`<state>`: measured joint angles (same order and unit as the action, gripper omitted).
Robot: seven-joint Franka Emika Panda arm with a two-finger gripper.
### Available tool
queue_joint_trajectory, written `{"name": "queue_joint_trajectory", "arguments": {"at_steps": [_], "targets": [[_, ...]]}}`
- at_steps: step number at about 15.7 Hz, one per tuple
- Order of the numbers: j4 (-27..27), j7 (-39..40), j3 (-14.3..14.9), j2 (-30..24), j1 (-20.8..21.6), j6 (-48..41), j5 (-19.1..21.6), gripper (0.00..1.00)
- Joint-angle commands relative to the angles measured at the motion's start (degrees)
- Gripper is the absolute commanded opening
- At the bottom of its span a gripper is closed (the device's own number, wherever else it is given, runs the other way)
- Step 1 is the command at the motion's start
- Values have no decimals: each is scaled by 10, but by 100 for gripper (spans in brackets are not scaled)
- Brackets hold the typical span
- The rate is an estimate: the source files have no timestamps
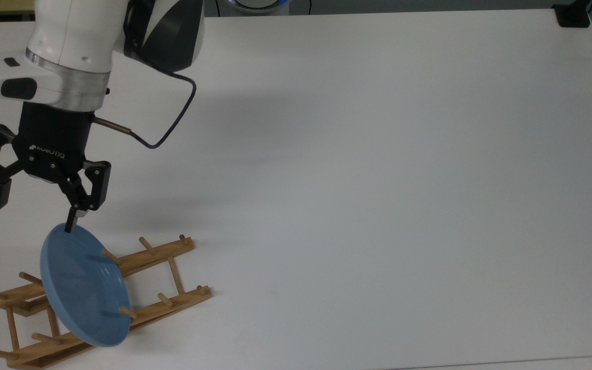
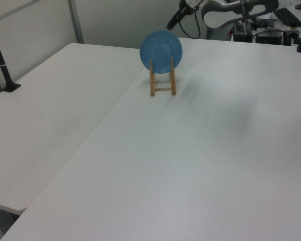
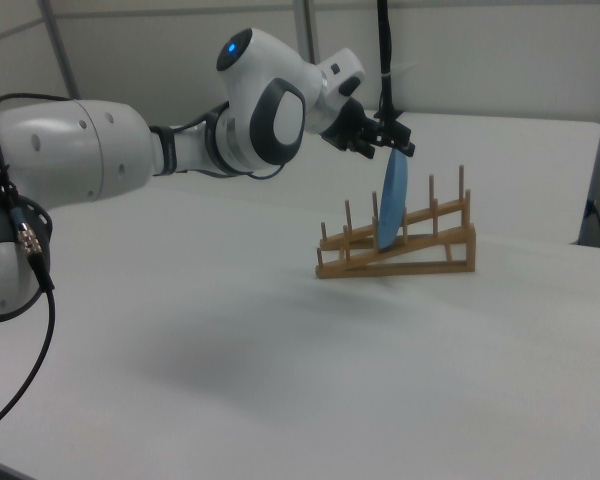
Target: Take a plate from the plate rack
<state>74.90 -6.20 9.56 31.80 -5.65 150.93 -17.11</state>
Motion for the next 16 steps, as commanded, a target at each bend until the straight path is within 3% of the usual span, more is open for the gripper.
{"name": "queue_joint_trajectory", "arguments": {"at_steps": [1, 6, 9, 16], "targets": [[-24, 5, 14, 41, 3, 42, -23, 93], [-40, 7, 25, 66, 7, 52, -24, 78], [-41, 7, 25, 69, 7, 54, -27, 50], [-40, 7, 22, 68, 12, 54, -64, 18]]}}
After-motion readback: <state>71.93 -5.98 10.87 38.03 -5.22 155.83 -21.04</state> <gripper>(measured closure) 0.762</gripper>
